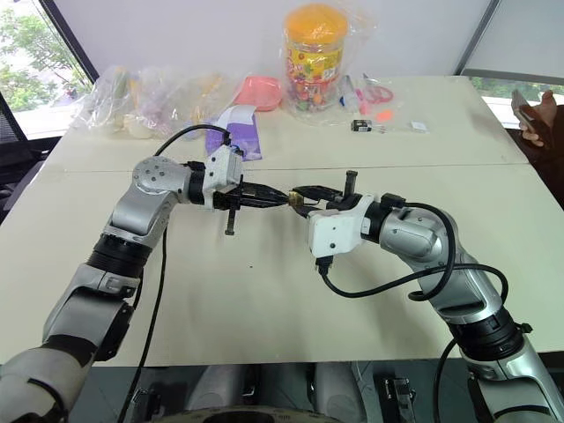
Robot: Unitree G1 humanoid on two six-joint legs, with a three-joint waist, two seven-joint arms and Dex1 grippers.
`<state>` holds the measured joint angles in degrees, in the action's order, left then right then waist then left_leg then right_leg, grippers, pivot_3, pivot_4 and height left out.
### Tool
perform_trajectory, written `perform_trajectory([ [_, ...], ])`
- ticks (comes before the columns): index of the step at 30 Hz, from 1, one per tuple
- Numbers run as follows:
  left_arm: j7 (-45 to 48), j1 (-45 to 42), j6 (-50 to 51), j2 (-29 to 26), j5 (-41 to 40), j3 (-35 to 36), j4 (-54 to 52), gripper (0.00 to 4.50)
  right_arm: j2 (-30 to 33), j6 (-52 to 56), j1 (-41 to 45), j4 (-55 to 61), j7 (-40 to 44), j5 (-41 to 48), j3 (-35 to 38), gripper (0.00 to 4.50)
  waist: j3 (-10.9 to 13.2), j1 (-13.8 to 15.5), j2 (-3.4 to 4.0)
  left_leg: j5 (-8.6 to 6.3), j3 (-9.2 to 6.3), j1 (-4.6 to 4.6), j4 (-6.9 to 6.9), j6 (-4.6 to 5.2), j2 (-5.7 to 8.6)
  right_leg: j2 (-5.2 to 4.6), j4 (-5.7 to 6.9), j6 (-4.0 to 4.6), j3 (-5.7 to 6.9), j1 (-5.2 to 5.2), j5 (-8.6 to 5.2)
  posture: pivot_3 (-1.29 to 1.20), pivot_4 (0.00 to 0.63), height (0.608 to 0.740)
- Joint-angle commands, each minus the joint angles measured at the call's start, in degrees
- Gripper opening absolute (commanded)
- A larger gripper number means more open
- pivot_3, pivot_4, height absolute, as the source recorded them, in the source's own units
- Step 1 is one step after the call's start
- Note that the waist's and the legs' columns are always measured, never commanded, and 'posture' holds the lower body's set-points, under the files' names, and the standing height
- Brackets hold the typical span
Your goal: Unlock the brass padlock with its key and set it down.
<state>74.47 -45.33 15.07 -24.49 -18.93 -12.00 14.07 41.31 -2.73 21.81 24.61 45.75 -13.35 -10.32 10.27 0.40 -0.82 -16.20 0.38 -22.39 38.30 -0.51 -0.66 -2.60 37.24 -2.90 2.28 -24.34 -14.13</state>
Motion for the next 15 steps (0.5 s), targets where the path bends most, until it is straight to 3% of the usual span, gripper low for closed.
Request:
perform_trajectory([
  [1,-1.4,-3.2,21.8,-1.5,-11.0,5.1,-4.8,1.28,-0.2,-1.0,1.1,2.8,0.1,1.0,0.7,0.69,0.0,-0.2,0.00,0.00,-0.01,0.00,0.00,0.00,-0.01,0.01,0.01,0.00,0.00,0.00,0.00,0.00,0.150,0.737],
  [5,-2.3,-5.5,40.6,-2.4,-21.5,9.5,-5.3,2.97,-0.1,-1.0,1.3,2.9,0.1,1.1,1.0,0.69,0.0,-0.2,-0.01,0.00,-0.05,0.00,0.00,0.00,-0.03,0.02,0.03,-0.01,0.01,0.00,-0.01,0.00,0.150,0.737],
  [8,-4.2,-5.7,44.7,-2.3,-23.3,10.8,-4.9,4.24,0.0,-1.0,1.3,2.9,0.2,1.1,1.1,0.69,0.0,-0.2,-0.01,0.00,-0.04,0.02,0.01,0.00,-0.02,0.01,0.03,0.00,0.00,0.00,-0.01,0.00,0.150,0.737],
  [15,-4.0,-1.4,44.2,-2.8,-22.2,6.7,-10.3,4.39,-0.1,-0.6,1.9,2.8,0.4,1.2,1.1,0.69,0.0,-0.2,0.00,0.01,-0.04,0.02,0.01,-0.02,-0.02,-0.02,0.05,0.01,-0.02,0.00,-0.01,0.00,0.150,0.737],
])
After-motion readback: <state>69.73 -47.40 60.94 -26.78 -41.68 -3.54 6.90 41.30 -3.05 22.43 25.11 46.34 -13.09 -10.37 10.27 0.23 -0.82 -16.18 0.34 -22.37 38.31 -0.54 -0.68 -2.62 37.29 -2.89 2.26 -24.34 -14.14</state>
